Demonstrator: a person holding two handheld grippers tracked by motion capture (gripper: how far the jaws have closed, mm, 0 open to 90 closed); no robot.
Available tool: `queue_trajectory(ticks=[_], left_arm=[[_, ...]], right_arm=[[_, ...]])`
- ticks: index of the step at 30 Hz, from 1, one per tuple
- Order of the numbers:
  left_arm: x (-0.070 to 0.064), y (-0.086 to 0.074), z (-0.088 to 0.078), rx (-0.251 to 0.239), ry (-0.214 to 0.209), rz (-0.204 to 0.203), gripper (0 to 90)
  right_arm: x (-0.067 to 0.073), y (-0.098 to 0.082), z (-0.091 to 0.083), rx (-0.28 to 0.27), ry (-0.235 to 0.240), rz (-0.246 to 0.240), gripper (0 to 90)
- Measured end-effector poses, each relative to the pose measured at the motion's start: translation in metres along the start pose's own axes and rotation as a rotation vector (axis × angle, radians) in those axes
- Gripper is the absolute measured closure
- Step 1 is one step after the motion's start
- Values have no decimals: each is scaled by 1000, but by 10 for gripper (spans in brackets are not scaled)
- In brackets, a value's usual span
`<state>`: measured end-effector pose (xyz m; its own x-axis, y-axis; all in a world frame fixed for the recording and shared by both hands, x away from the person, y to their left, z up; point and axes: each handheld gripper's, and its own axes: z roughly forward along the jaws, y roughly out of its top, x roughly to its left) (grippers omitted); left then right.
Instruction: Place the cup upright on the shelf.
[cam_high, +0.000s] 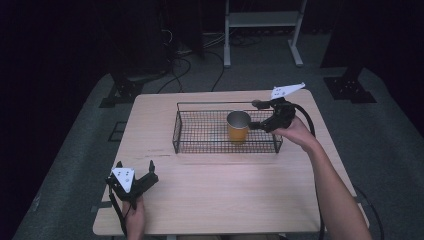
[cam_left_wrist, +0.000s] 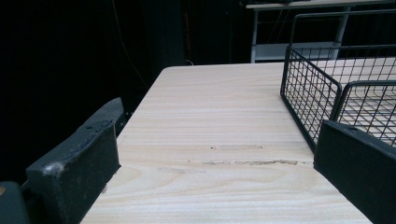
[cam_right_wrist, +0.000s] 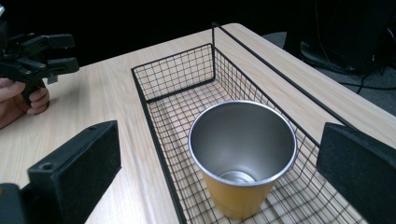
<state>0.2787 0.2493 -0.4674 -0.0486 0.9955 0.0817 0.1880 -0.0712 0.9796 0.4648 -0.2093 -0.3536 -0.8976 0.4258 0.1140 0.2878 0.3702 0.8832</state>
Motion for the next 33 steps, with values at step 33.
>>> queue_trajectory(ticks=[33], left_arm=[[-1, 0, 0, -1, -2, 8, 0]], right_arm=[[19, -42, -45, -22, -6, 23, 0]])
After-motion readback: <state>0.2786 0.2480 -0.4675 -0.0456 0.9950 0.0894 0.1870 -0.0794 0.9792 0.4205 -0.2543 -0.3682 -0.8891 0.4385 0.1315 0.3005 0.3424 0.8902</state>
